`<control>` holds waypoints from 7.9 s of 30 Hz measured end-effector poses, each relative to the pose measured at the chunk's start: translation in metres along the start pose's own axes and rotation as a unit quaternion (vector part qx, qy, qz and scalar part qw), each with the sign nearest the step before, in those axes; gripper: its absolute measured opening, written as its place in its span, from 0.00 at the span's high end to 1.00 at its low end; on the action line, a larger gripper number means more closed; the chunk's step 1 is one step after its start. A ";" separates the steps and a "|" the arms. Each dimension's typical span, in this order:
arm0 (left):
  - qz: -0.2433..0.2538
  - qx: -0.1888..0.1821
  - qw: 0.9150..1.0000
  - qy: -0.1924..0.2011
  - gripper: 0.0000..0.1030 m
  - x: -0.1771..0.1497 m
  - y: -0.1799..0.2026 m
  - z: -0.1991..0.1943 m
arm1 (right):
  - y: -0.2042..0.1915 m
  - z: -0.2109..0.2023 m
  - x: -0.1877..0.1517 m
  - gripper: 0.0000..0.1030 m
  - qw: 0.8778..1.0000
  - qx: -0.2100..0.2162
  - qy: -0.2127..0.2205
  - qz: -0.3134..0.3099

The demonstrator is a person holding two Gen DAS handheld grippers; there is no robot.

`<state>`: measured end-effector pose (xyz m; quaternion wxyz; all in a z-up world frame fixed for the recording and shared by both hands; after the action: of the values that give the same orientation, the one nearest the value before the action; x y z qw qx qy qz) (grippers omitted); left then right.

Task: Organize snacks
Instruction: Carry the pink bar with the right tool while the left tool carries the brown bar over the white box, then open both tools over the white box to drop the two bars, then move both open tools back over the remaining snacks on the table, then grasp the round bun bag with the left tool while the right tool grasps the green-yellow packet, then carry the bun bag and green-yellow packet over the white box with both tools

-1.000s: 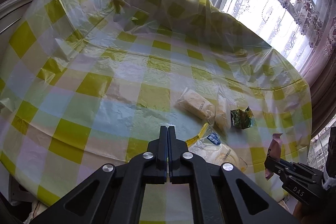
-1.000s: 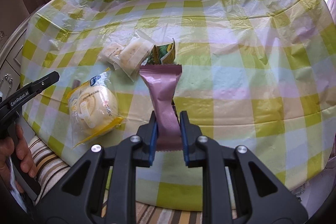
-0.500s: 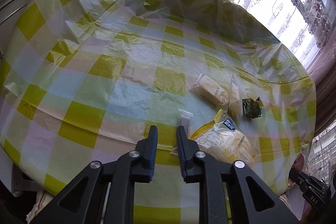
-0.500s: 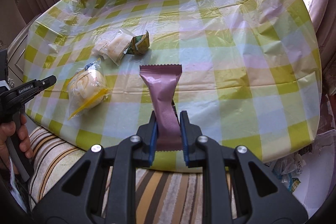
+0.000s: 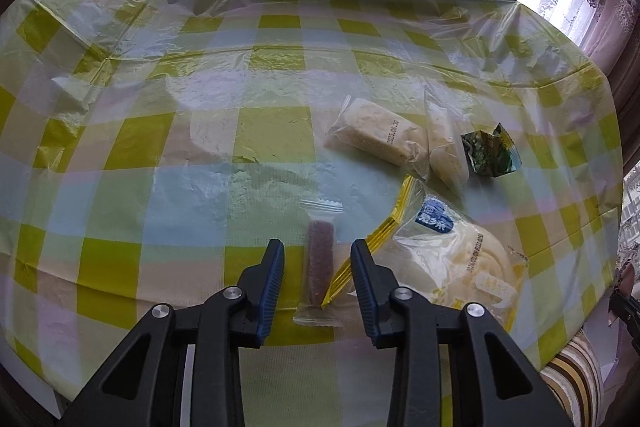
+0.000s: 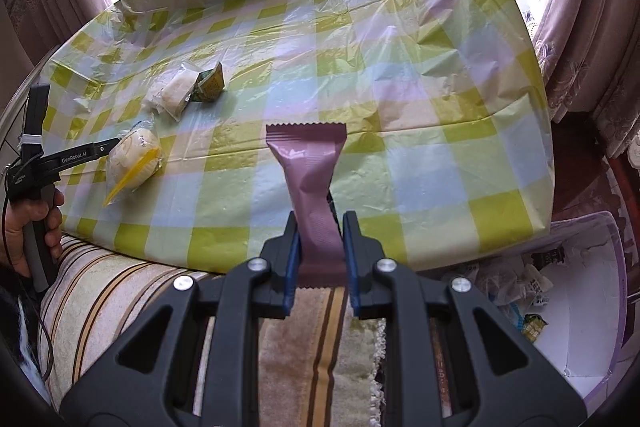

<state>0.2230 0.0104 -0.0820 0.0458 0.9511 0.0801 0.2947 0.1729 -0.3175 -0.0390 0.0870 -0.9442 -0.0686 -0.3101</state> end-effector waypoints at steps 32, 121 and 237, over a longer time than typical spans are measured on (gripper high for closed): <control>0.001 -0.009 0.998 0.070 0.87 -0.008 0.029 -0.069 | 0.102 -0.043 -0.018 0.77 0.995 -0.088 0.016 0.055; -0.118 -0.098 0.986 0.062 0.33 -0.018 0.057 -0.072 | -0.033 0.028 0.004 0.32 0.999 -0.023 -0.025 0.008; -0.034 -0.159 0.985 0.054 0.38 -0.009 0.117 -0.051 | -0.059 0.028 0.036 0.60 0.995 -0.090 0.029 0.018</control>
<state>0.2016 -0.1044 -0.0295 0.2021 0.9113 0.0668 0.3526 0.2067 -0.2515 -0.0324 0.0097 -0.9399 -0.0206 -0.3406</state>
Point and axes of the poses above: each gripper's, at about its wrist camera, not at the fingertips, and z roughly the way its jaws point, y to its right, x to its top, the point moved 9 cm from there along z, roughly the way its jaws point, and after that the axes turned 3 degrees about y, right-handed, at the moved point
